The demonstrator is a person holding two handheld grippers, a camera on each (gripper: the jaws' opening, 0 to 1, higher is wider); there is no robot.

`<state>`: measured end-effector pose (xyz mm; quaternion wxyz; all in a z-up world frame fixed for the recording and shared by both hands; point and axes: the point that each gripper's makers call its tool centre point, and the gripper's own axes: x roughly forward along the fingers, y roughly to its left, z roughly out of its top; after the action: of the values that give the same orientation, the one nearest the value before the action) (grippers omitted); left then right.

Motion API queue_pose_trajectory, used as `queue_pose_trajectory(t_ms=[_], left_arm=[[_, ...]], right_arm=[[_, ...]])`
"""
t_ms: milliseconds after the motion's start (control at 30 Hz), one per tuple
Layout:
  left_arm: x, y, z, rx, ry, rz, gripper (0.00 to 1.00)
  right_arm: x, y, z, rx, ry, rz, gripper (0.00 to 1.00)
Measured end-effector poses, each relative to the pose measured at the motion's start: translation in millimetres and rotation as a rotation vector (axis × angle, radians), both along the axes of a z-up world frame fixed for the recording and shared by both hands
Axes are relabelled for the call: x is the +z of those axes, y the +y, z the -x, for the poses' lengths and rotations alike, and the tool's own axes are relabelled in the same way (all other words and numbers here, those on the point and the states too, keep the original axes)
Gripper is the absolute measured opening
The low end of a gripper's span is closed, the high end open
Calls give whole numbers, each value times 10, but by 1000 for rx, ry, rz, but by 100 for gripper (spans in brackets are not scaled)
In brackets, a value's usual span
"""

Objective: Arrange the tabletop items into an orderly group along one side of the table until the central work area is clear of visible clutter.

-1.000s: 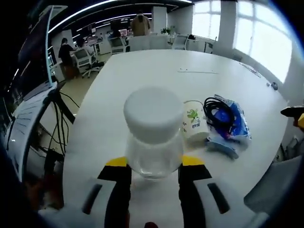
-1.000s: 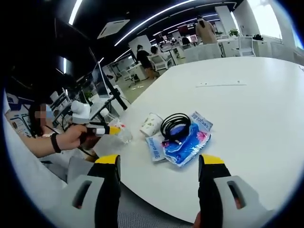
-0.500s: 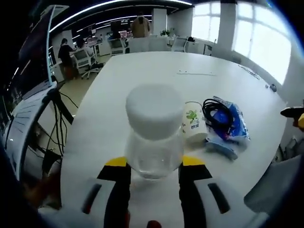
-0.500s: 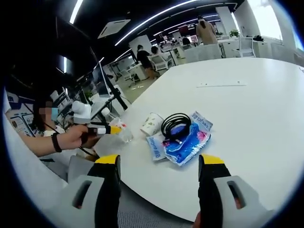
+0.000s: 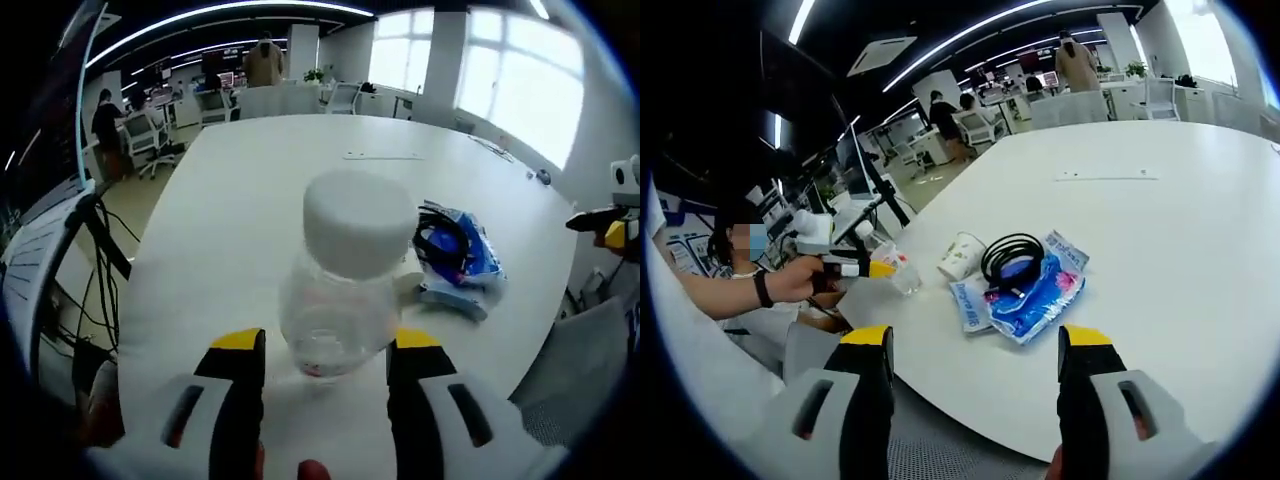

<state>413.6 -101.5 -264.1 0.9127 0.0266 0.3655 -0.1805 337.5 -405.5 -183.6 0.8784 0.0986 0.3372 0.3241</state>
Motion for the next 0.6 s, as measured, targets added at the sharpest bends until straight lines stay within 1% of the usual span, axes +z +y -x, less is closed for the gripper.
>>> queue_pose_trajectory(t_ms=[100,167,200,233,400,600], left_arm=[[8,-41,-6,-55,-3,4,46],[4,-95,3,-93,4,23,39],[9,-79,-13,-81,-10,7,39],[6,-77,-6,-79,-9,-2,39],[15,-78,-27,-55,-19,13,38],[34,-83,-55,-21,-30,1,38]], right_arm=[[-4,-12,0,-5,1,2,66],[-9,-18,0,-8,3,1,66],[-14,-20,1,-8,4,3,66],[-22,-22,5,-7,7,6,66],[-25,-23,-1,-13,10,5,66],[-46,-24,-9,-11,17,8,65]])
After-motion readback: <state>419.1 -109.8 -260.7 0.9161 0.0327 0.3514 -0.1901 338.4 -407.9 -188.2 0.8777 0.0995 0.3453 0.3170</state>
